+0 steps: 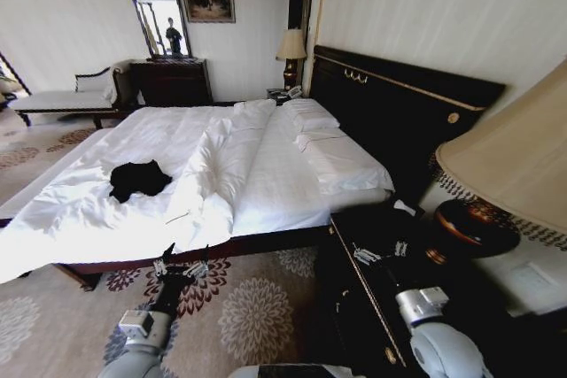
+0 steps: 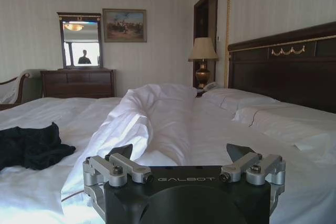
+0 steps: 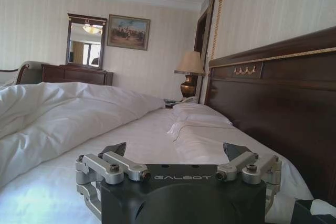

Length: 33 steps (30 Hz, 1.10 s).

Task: Fold the clothes on the bed.

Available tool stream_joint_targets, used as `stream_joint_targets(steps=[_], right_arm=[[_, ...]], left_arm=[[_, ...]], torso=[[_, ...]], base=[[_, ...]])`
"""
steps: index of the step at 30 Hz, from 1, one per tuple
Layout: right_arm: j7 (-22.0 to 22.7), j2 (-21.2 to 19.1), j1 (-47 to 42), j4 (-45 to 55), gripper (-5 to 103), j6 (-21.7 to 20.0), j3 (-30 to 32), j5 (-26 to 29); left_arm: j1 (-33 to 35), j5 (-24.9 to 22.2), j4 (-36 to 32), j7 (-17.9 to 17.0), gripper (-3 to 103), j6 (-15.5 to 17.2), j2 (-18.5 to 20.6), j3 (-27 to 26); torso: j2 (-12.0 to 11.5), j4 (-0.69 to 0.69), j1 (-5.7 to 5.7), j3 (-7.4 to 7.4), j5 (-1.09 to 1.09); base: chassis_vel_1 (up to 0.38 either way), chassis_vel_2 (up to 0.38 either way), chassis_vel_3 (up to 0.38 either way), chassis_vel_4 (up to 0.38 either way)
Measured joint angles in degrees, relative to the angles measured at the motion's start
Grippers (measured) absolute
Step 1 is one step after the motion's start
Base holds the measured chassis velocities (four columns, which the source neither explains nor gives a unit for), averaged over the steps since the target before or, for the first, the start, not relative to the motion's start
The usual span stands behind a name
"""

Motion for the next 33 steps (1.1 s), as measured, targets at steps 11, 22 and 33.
stream_joint_targets(steps=[11, 22, 33], right_arm=[[-0.2, 1.3, -0.4, 0.1, 100, 0.7, -0.6, -1.5], [-0.2, 1.7, -0.2, 0.2, 100, 0.7, -1.1, -1.7], [0.1, 2.4, -0.1, -0.3, 100, 0.4, -1.4, -2.2]], left_arm=[[-0.1, 0.0, 0.0, -0.1, 100, 0.0, 0.3, 0.0], [-0.2, -0.1, 0.0, -0.2, 100, 0.0, 0.1, -0.1], [0.0, -0.2, -0.4, -0.2, 100, 0.0, 0.1, -0.5]], torso=[[0.0, 0.00, 0.00, 0.00, 0.01], [0.0, 0.01, 0.00, 0.00, 0.00], [0.0, 0.00, 0.01, 0.00, 0.01]], base=[[-0.105, 0.107, 0.105, -0.109], [-0.096, 0.105, 0.077, -0.106], [-0.125, 0.113, 0.114, -0.111]])
